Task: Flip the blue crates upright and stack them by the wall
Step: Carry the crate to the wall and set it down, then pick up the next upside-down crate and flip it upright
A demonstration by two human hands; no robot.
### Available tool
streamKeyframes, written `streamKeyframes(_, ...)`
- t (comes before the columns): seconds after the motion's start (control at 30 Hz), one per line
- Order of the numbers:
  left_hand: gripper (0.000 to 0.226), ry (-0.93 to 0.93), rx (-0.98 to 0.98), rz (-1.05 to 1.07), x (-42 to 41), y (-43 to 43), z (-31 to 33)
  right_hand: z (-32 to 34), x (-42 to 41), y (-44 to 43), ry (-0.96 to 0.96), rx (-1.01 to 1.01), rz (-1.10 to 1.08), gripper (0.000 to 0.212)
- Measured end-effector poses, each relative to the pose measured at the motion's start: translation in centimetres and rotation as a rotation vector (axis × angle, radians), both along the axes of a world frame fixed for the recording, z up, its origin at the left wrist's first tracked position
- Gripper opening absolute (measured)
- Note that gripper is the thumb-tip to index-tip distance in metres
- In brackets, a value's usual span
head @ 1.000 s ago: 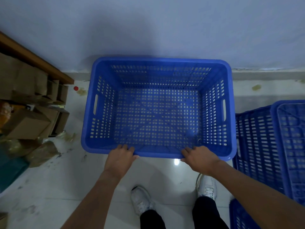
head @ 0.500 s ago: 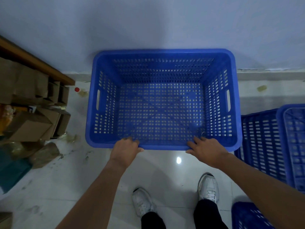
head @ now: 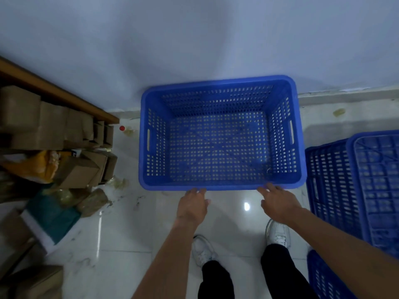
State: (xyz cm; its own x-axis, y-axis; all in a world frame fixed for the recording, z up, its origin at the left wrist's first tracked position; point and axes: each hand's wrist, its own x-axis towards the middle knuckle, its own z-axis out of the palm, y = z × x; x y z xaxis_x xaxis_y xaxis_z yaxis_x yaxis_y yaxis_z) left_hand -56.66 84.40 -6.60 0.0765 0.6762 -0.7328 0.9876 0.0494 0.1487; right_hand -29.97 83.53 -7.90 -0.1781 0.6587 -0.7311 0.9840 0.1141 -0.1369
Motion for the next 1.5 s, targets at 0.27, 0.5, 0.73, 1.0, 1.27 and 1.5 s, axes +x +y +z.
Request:
streamKeyframes(0.27,0.048,0.03,-0.127,0.03,4.5,-2.7,14.1,14.8,2.7,-2.0,0.026,-0.106,-0.156,0.05)
streamKeyframes(0.5,0.052,-0.103,-0.072,0.013,10.8,-5.6,25.7,27.3,6.4,-4.1,0.114,-0.059,-0.399,0.041)
streamKeyframes(0.73,0.048,-0.053,0.039,-0.165,12.7,-6.7,34.1,35.0,10.0,-10.6,0.001,-0.087,-0.477,0.039)
streamKeyframes(1.0,0.045,-0.248,0.086,-0.303,13.3,-9.8,37.9,40.8,7.9,-17.9,-0.05,0.026,-0.747,0.034)
streamKeyframes(1.27,0.039,-0.302,0.153,-0.598,16.0,-13.2,42.8,46.6,5.1,-30.0,-0.141,0.128,-0.96,0.038)
streamKeyframes(1.5,0.044,-0.209,0.217,-1.023,21.1,-20.1,44.7,48.9,5.5,-43.6,-0.233,0.108,-1.152,0.031)
